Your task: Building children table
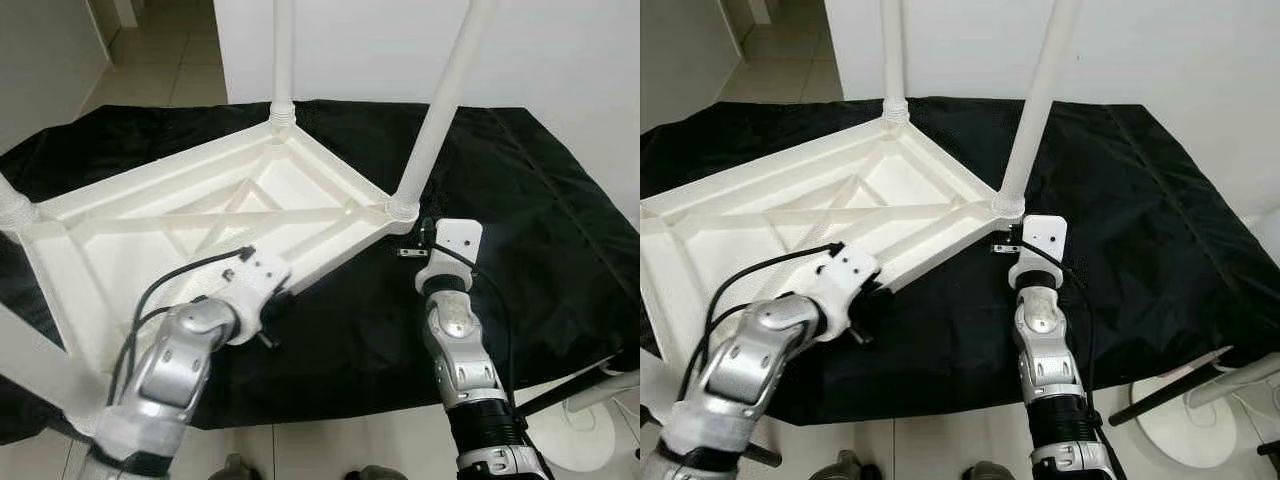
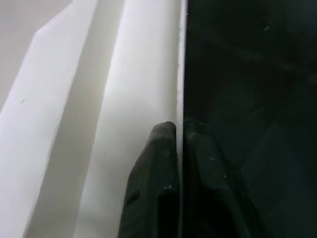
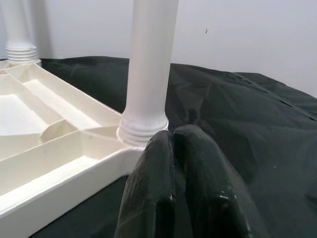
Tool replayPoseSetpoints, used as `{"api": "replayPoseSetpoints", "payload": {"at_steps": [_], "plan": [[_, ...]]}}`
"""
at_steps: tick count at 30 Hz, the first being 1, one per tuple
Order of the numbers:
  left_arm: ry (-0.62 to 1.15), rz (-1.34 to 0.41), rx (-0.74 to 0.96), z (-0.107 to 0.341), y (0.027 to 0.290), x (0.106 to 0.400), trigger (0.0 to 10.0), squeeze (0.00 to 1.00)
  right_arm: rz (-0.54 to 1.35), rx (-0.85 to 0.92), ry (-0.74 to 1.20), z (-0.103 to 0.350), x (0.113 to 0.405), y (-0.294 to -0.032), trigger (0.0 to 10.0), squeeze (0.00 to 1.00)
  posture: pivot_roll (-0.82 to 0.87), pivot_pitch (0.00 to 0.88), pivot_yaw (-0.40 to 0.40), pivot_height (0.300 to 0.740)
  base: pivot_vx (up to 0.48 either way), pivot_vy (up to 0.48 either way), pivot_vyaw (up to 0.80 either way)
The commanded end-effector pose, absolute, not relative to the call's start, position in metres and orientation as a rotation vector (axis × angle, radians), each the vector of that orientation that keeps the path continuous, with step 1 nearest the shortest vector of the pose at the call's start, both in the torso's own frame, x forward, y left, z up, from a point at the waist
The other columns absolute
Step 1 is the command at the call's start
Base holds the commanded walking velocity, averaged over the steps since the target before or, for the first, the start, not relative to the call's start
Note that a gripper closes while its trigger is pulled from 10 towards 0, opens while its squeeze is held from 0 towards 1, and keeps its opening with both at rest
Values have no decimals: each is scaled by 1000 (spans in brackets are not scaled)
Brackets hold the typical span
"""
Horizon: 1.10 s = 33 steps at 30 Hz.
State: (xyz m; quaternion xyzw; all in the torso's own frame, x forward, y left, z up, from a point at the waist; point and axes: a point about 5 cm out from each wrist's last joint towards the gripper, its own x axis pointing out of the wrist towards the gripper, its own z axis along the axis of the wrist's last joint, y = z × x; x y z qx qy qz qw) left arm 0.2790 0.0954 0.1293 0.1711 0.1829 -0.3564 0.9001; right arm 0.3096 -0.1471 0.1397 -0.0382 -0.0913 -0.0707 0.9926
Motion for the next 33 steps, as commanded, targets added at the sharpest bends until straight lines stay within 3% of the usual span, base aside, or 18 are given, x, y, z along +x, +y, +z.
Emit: {"api": "replayPoseSetpoints", "payload": {"at_steps": [1, 9, 10, 12, 13, 15, 16, 17, 18, 24, 25, 27, 28, 33], "plan": [[410, -624, 386, 117, 94, 285, 0, 0, -140, -78, -187, 139, 309, -146, 10000, 0, -83, 7, -8, 740, 0, 0, 0], [356, -606, 386, 126, 78, 299, 0, 0, -157, -72, -190, 139, 308, -146, 10000, 0, -99, 8, 9, 740, 0, 0, 0], [335, -595, 390, 128, 76, 302, 3490, 0, -161, -72, -190, 139, 307, -147, 10000, 0, -104, 9, 14, 740, 0, 0, 0], [322, -588, 393, 130, 74, 304, 3490, 0, -163, -71, -191, 139, 307, -147, 10000, 0, -104, 9, 14, 740, 0, 0, 0], [267, -583, 396, 137, 73, 308, 10000, 0, -173, -70, -190, 139, 306, -149, 10000, 0, -107, 11, 17, 740, 0, 0, 0], [267, -583, 396, 137, 73, 308, 10000, 0, -173, -70, -190, 139, 306, -149, 10000, 0, -107, 11, 17, 740, 0, 0, 0], [242, -600, 375, 140, 71, 308, 10000, 302, -176, -70, -189, 139, 306, -149, 10000, 0, -109, 13, 21, 740, 0, 0, 0], [242, -600, 375, 140, 71, 308, 10000, 302, -176, -70, -189, 139, 306, -149, 10000, 0, -109, 13, 21, 740, 0, 0, 0], [231, -630, 318, 143, 70, 307, 10000, 1000, -179, -69, -189, 139, 306, -150, 10000, 0, -108, 14, 21, 740, 0, 0, 0], [103, -713, 315, 157, 65, 297, 10000, 1000, -180, -67, -189, 139, 307, -149, 10000, 0, -93, 21, 16, 740, 0, 0, 0], [41, -735, 332, 161, 64, 290, 10000, 82, -178, -65, -189, 139, 307, -148, 10000, 0, -88, 24, 15, 740, 0, 0, 0], [41, -735, 332, 161, 64, 290, 10000, 82, -178, -65, -189, 139, 307, -148, 10000, 0, -88, 24, 15, 740, 0, 0, 0], [-11, -743, 342, 162, 64, 284, 10000, 0, -176, -63, -189, 139, 307, -147, 10000, 0, -84, 25, 14, 740, 0, 0, 0], [-51, -755, 324, 161, 67, 275, 10000, 0, -172, -61, -188, 139, 308, -146, 10000, 0, -77, 27, 10, 740, 0, 0, 0]]}}
